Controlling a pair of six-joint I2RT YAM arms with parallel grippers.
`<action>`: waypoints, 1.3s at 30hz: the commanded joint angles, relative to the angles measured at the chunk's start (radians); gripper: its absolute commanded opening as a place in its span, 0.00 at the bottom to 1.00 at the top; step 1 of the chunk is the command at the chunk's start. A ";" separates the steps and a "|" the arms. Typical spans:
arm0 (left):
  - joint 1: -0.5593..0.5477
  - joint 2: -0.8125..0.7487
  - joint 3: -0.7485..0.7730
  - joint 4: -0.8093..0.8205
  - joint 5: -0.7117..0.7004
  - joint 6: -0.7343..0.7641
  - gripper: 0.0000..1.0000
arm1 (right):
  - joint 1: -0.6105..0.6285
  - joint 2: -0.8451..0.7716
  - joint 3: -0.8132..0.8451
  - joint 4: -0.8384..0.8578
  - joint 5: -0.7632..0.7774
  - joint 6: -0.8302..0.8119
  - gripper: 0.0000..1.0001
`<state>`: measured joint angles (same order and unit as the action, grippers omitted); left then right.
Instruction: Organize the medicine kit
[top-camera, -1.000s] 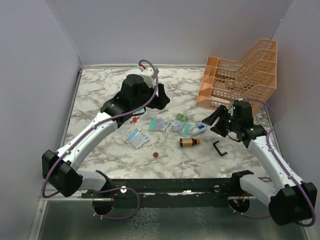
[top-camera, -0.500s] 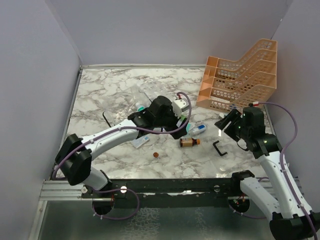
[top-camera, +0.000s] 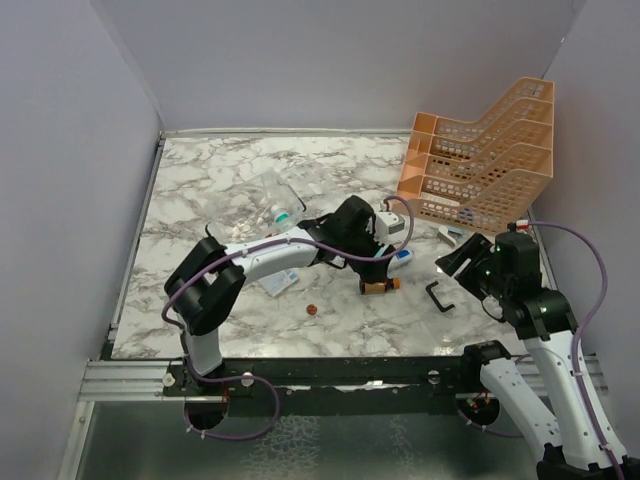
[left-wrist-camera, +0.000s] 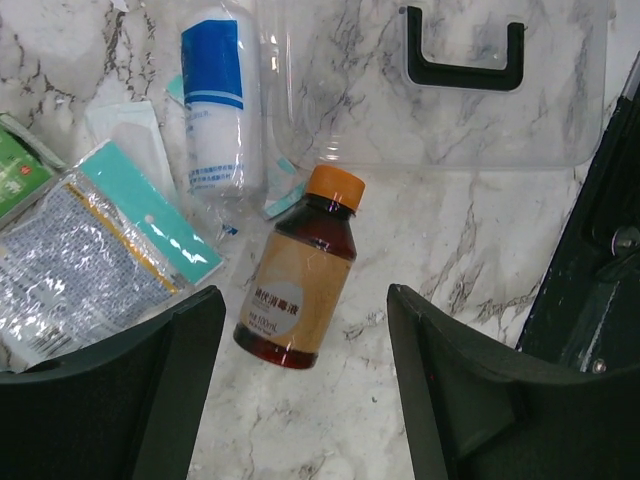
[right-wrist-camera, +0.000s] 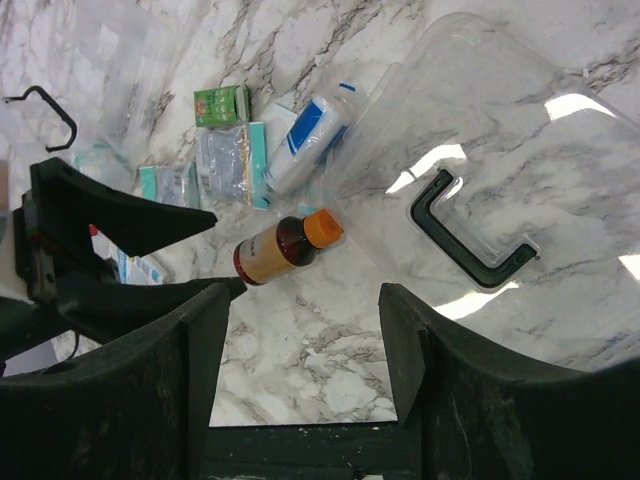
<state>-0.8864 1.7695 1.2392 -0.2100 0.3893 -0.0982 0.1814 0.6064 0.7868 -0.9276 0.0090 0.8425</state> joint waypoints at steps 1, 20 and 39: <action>-0.016 0.093 0.074 -0.038 0.066 0.008 0.67 | -0.004 0.006 -0.009 0.002 -0.024 -0.011 0.63; -0.060 0.213 0.082 -0.126 -0.073 0.041 0.58 | -0.004 0.063 -0.019 0.027 0.023 -0.037 0.65; -0.026 0.005 -0.030 -0.059 0.059 -0.029 0.35 | -0.003 0.021 -0.106 0.256 -0.337 -0.117 0.70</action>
<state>-0.9367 1.9049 1.2411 -0.3149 0.3614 -0.0719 0.1814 0.6483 0.6971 -0.8330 -0.1329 0.7792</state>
